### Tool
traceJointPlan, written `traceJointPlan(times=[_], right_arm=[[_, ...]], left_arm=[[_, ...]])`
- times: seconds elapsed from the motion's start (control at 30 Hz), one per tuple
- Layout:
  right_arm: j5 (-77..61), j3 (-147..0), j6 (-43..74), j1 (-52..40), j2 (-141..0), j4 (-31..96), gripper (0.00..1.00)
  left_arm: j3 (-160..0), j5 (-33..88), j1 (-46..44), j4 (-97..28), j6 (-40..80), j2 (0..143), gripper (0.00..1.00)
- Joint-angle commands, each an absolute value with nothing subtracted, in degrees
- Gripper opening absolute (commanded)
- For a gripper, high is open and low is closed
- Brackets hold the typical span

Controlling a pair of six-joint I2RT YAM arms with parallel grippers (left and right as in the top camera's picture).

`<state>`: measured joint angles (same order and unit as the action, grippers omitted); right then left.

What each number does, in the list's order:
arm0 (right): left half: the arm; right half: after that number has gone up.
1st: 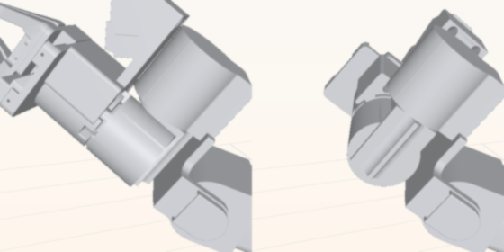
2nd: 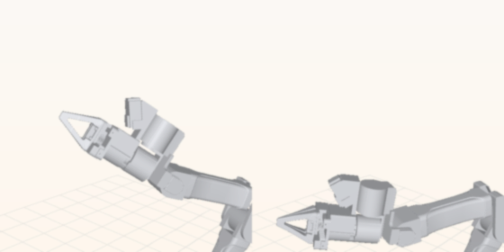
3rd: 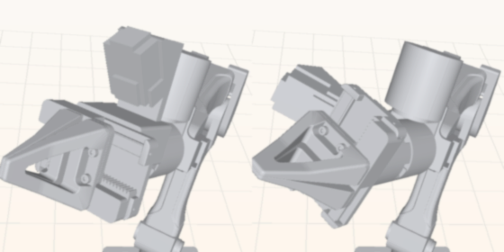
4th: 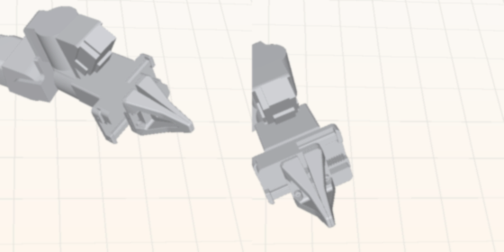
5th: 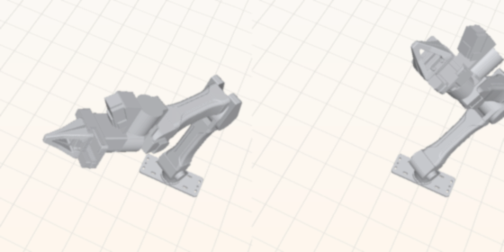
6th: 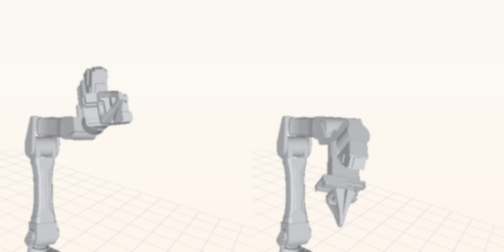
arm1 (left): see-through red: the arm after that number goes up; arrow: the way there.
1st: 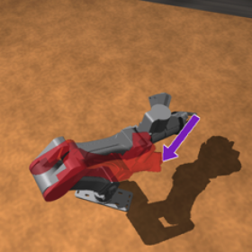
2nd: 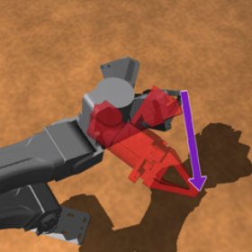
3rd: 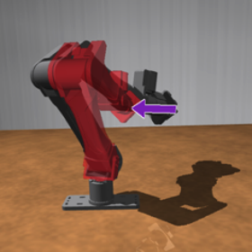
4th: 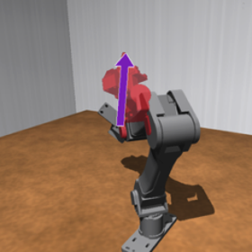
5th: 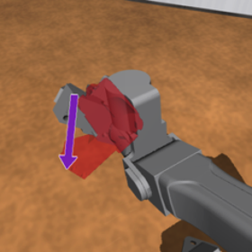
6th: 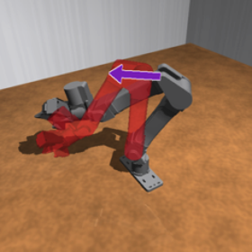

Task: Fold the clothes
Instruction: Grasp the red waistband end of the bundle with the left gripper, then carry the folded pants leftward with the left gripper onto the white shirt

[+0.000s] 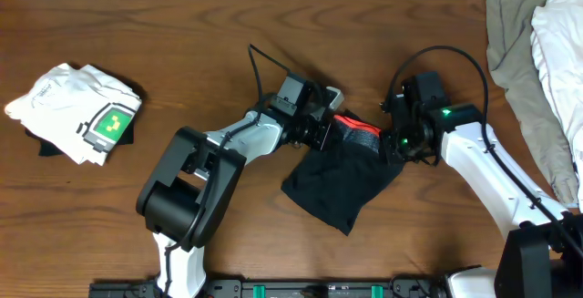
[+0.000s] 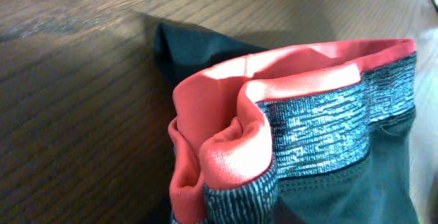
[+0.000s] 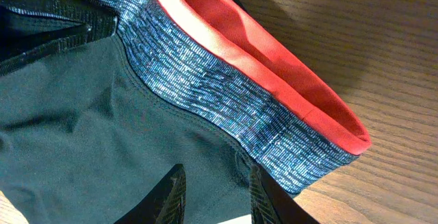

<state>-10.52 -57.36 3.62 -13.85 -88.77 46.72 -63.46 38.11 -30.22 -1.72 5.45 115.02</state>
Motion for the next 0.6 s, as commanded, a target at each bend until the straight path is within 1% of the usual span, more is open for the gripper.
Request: traceJointPlan(times=[0.0, 0.07, 0.1, 0.33, 0.47, 0.57], right_arm=[[-10.98, -57.19, 3.38, -14.33, -89.08, 46.96, 0.29], [-10.98, -57.19, 3.38, -14.33, -89.08, 46.96, 0.29], [-10.98, -57.19, 3.38, -14.33, -89.08, 46.94, 0.29], [-10.96, -57.19, 3.36, -14.26, -89.08, 47.33, 0.27], [-10.96, -57.19, 3.36, -14.26, -89.08, 47.42, 0.27], [-10.96, -57.21, 3.36, -14.28, -89.08, 47.92, 0.27]], left_arm=[[-62.98, 39.24, -28.97, -2.02, 5.23, 115.83, 0.19], [-62.98, 39.24, -28.34, -2.02, 6.24, 115.83, 0.09], [-62.98, 39.29, -28.01, -2.02, 7.01, 115.81, 0.06], [-62.98, 38.89, -22.92, -5.26, 7.6, 110.76, 0.06], [-63.0, 33.56, -17.15, -12.25, 6.74, 103.79, 0.06], [-63.99, 33.1, -11.4, -18.74, 3.77, 98.83, 0.06]])
